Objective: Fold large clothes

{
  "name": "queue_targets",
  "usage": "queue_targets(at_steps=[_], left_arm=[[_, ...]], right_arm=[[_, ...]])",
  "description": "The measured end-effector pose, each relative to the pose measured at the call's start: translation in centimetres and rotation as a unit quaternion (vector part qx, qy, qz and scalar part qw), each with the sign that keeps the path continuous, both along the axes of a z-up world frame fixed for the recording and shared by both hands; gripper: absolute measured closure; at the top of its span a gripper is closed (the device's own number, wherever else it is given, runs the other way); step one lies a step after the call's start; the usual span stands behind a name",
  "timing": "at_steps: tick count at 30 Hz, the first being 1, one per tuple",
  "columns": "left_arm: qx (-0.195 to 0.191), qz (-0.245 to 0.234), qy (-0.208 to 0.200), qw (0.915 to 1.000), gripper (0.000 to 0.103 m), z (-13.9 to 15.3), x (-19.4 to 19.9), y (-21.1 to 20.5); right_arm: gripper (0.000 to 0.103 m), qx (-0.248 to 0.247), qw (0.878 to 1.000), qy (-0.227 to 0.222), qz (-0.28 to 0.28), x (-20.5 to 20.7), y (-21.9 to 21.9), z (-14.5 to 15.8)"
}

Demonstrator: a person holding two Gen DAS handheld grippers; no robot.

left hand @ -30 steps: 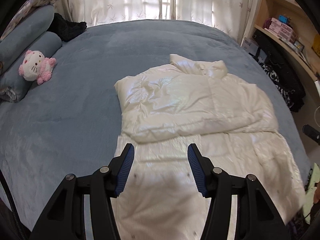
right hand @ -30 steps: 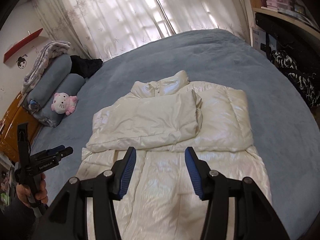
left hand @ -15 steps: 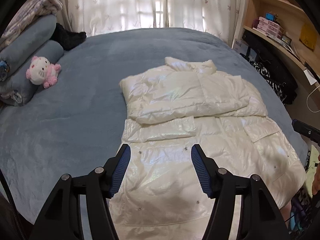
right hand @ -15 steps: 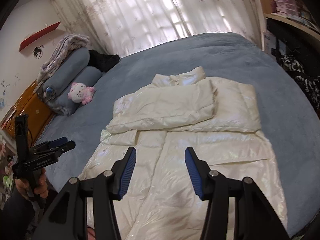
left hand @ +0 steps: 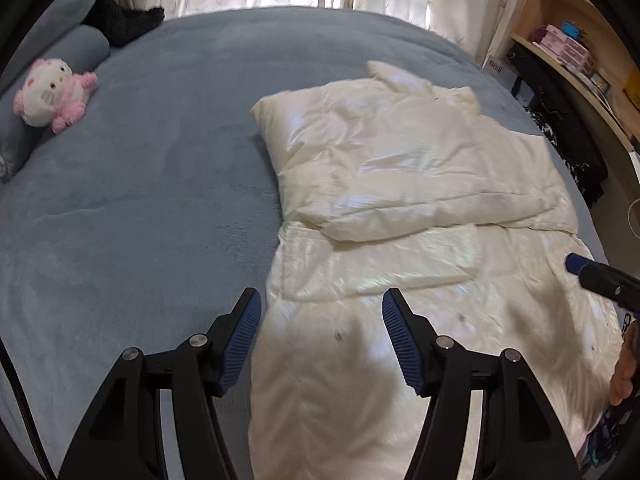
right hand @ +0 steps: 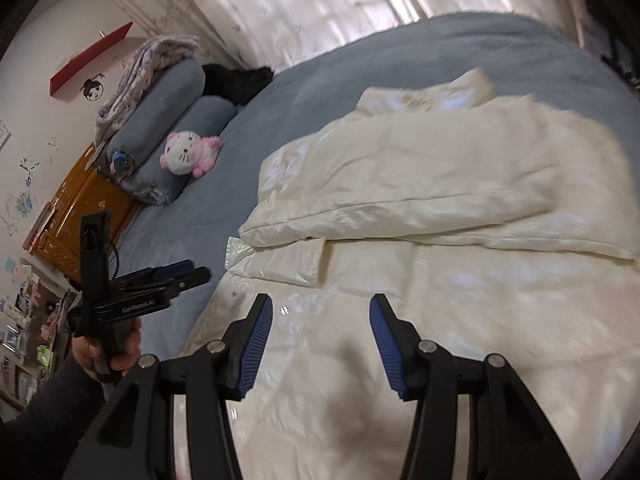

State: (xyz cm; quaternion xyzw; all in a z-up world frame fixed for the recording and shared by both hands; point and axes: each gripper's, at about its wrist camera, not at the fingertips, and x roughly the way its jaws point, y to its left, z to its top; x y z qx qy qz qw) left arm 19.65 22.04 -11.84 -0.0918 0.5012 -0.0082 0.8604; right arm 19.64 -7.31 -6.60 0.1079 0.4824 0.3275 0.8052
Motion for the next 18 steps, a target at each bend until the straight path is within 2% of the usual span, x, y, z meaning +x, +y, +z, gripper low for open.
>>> queue_targets(at_steps=[5, 11, 15, 18], left_arm=[[0.003, -0.009, 0.013, 0.9999, 0.041, -2.5, 3.2, 1.1], [-0.030, -0.033, 0.015, 0.9989, 0.042, -4.0, 5.0, 1.9], [-0.061, -0.066, 0.000, 0.9960, 0.042, -3.6, 4.5, 1.9], [-0.074, -0.101, -0.021, 0.9919, 0.042, -2.3, 3.2, 1.6]], right_arm=[[0.052, -0.009, 0.999, 0.032, 0.020, 3.3, 4.1, -2.8], [0.052, -0.006, 0.998, 0.062, 0.032, 6.3, 7.0, -5.7], [0.052, 0.049, 0.991, 0.090, 0.088, 6.3, 7.9, -6.1], [0.052, 0.047, 0.985, 0.095, 0.137, 5.4, 8.8, -5.6]])
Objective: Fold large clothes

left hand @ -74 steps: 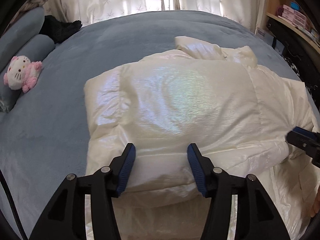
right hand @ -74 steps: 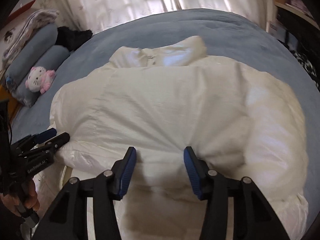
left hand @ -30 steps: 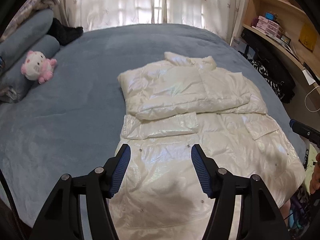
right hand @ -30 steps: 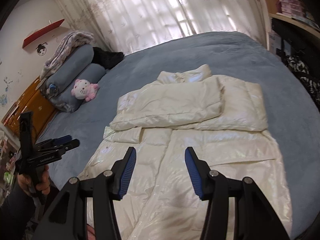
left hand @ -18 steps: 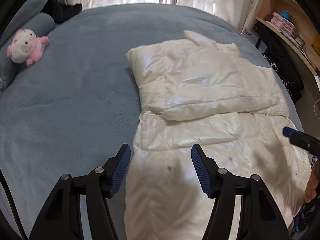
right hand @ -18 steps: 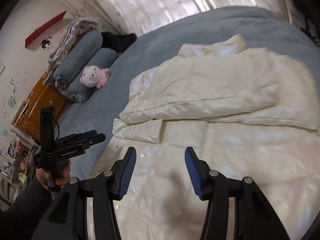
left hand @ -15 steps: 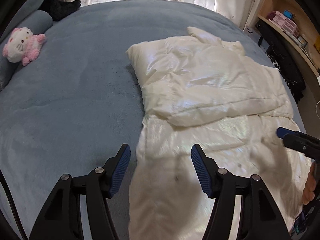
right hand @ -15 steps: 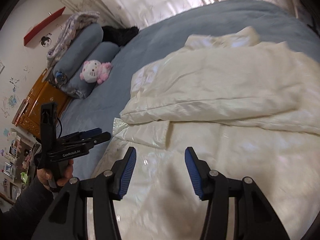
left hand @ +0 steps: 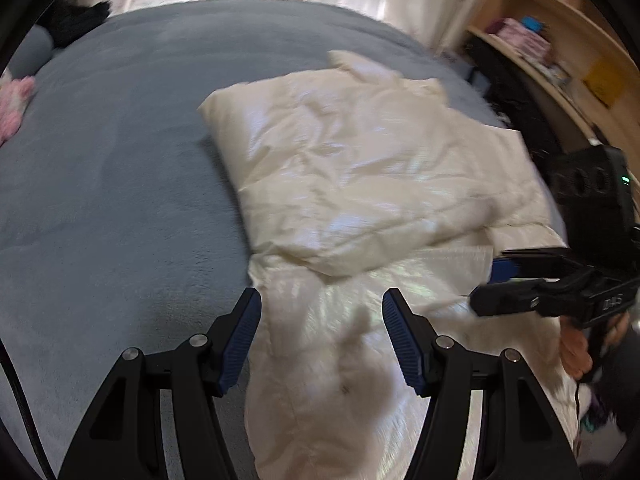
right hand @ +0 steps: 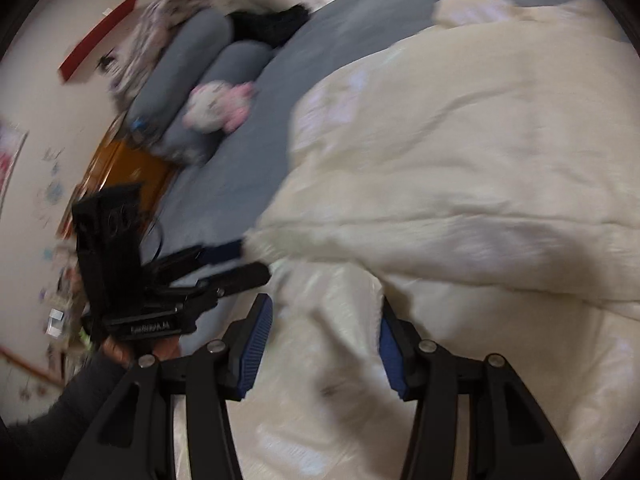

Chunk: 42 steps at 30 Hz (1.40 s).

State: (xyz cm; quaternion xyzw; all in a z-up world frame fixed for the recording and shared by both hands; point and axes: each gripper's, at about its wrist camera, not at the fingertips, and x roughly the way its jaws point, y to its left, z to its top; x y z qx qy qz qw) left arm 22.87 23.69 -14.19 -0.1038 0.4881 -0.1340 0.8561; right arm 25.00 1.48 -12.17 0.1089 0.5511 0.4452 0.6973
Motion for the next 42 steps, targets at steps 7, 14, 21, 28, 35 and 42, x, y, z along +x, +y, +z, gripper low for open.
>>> queue_targets(at_steps=[7, 14, 21, 28, 35, 42], left_arm=[[0.017, -0.072, -0.018, 0.9971, 0.042, 2.6, -3.5, -1.3], [0.089, -0.106, -0.035, 0.9898, 0.042, 4.0, -6.1, -2.9], [0.081, -0.084, -0.047, 0.9920, 0.042, 5.0, -5.5, -2.9], [0.058, -0.063, -0.045, 0.9953, 0.042, 5.1, -5.0, -1.8], [0.054, -0.052, -0.041, 0.9963, 0.042, 4.6, -4.6, -1.0], [0.047, -0.036, -0.039, 0.9975, 0.042, 4.5, -4.4, -0.1]], right_arm=[[0.052, -0.048, 0.989, -0.045, 0.136, -4.9, 2.0, 1.3], [0.052, -0.105, 0.974, -0.132, 0.151, -8.1, 2.6, 2.1], [0.053, -0.096, 0.977, -0.179, 0.063, -5.4, 2.9, 3.7], [0.059, -0.102, 0.974, -0.198, 0.051, -2.8, 4.8, 4.5], [0.065, -0.152, 0.967, -0.175, 0.103, -0.7, 7.1, 2.0], [0.101, -0.177, 0.958, -0.172, 0.149, -0.1, 11.0, -0.5]])
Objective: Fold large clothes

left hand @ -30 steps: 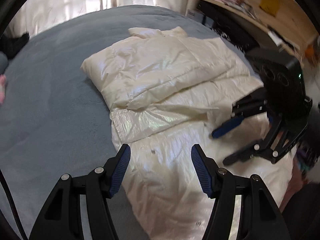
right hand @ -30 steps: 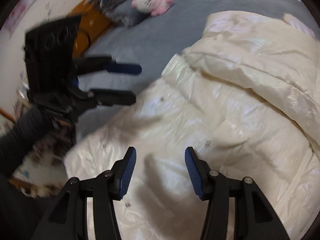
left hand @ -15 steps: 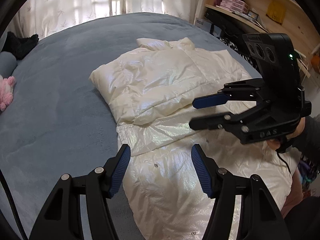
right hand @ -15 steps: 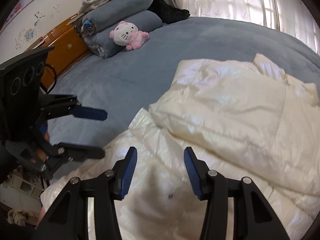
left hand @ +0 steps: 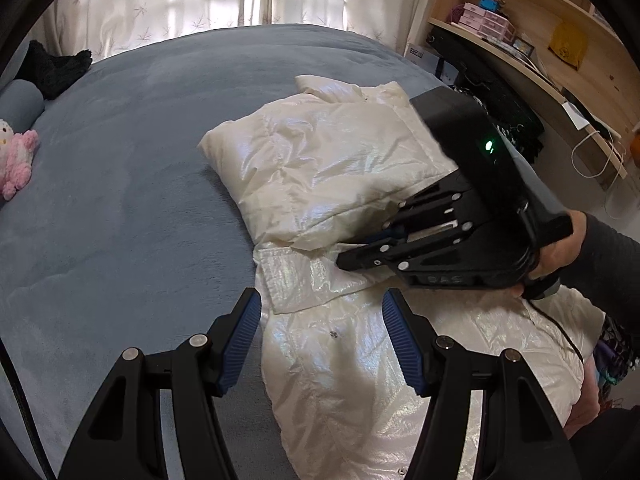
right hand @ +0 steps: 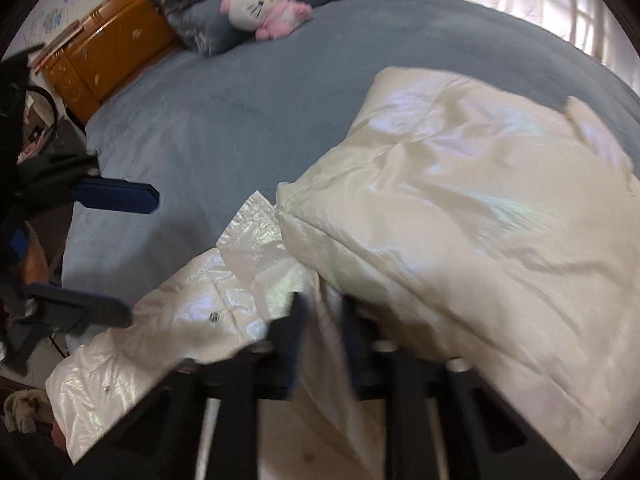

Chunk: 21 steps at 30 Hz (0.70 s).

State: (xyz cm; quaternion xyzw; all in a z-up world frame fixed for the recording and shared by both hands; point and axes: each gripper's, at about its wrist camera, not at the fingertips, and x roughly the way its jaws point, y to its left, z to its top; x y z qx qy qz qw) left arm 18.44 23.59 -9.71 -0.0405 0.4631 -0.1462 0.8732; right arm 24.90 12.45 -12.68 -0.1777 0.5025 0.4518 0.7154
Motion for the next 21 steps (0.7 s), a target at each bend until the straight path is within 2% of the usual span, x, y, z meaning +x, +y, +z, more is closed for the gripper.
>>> queue_targets(at_steps=[7, 12, 18, 21], left_arm=[[-0.018, 0.012, -0.008, 0.9997, 0.042, 0.7, -0.7, 1.1], [-0.024, 0.013, -0.004, 0.9996, 0.042, 0.5, -0.3, 0.4], [-0.024, 0.009, -0.006, 0.9997, 0.042, 0.9, 0.0, -1.2], [-0.030, 0.018, -0.002, 0.9994, 0.042, 0.9, 0.5, -1.9]], right_arm=[[0.101, 0.022, 0.997, -0.058, 0.053, -4.5, -0.2, 1.6], [0.098, -0.007, 0.996, -0.040, 0.075, -6.6, -1.1, -0.2], [0.096, 0.028, 0.997, -0.001, 0.068, -7.9, -3.3, 0.7], [0.096, 0.021, 0.997, 0.005, 0.068, -9.3, -4.3, 1.0]])
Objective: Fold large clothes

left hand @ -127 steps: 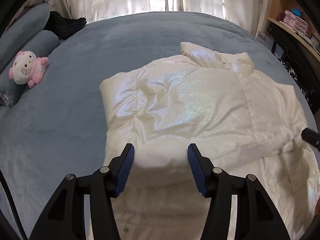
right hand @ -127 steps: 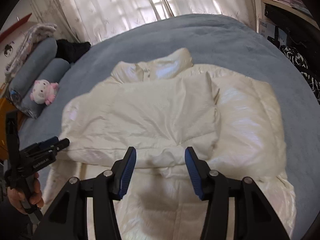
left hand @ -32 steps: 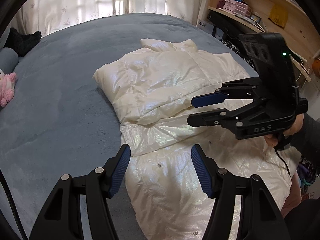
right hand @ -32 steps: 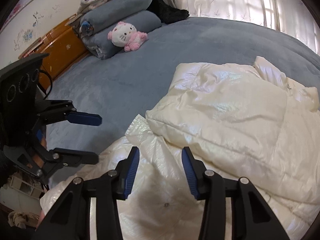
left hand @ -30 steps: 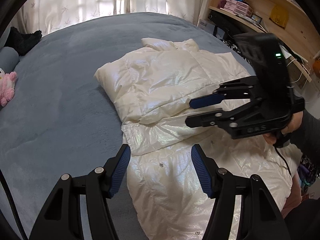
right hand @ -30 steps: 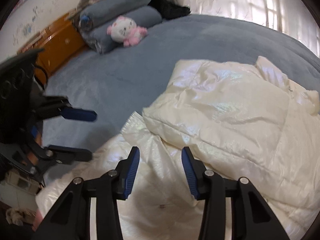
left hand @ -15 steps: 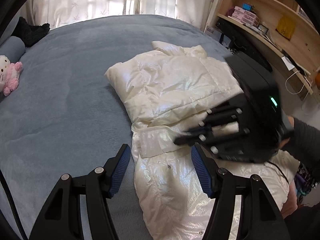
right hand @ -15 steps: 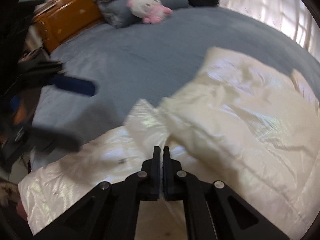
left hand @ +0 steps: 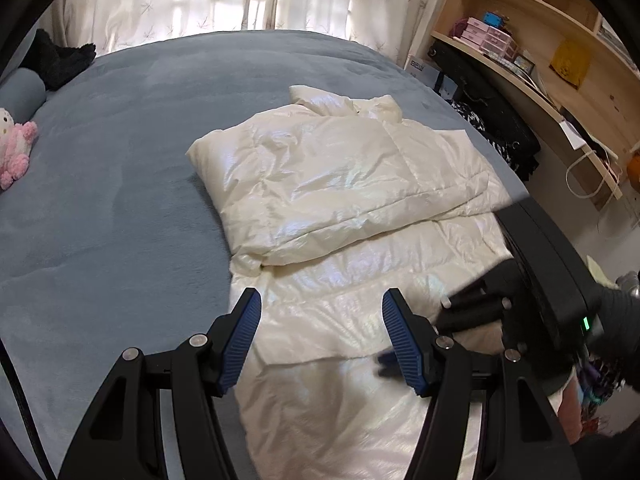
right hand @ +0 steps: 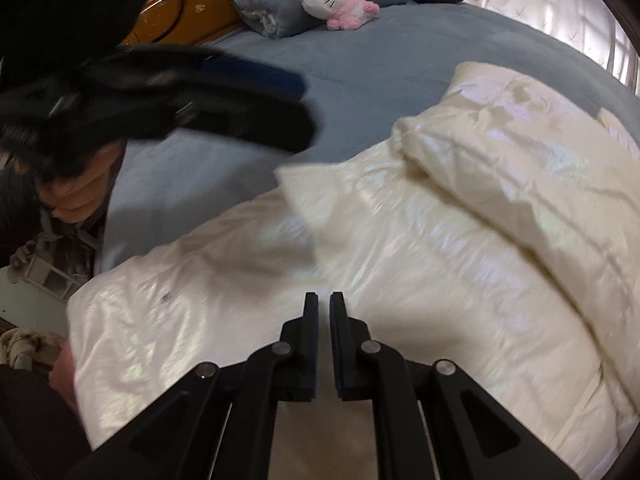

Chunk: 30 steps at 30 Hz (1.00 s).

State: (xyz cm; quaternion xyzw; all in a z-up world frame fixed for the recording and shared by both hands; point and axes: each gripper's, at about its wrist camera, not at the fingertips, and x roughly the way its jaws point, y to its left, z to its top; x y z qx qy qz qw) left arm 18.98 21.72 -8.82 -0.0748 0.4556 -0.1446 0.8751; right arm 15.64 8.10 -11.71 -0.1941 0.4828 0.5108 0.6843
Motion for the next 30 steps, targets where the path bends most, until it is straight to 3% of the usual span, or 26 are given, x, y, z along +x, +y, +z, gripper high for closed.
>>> queue_targets(at_steps=[4, 10, 15, 19, 24, 30], left_arm=[[0.006, 0.024, 0.016, 0.9996, 0.042, 0.0, 0.6, -1.2], [0.036, 0.069, 0.034, 0.9964, 0.042, 1.8, -0.8, -3.1], [0.044, 0.098, 0.028, 0.9938, 0.042, 4.6, -3.8, -4.3], [0.028, 0.118, 0.011, 0.9926, 0.042, 7.6, -6.9, -5.3], [0.030, 0.147, -0.007, 0.9887, 0.041, 9.9, -10.3, -6.6], [0.036, 0.159, -0.016, 0.9865, 0.041, 10.4, -13.6, -8.5]], right_arm=[[0.096, 0.015, 1.000, 0.010, -0.023, -1.5, -2.2, 1.4], [0.095, 0.041, 0.993, 0.003, -0.112, -3.3, -7.6, 5.8], [0.094, 0.059, 0.979, -0.029, -0.193, -5.3, -12.6, 9.6], [0.094, 0.058, 0.965, -0.047, -0.251, -6.7, -15.7, 11.8], [0.089, 0.093, 0.952, -0.054, -0.288, -9.4, -19.4, 14.2], [0.079, 0.120, 0.939, -0.084, -0.311, -13.1, -22.1, 16.0]])
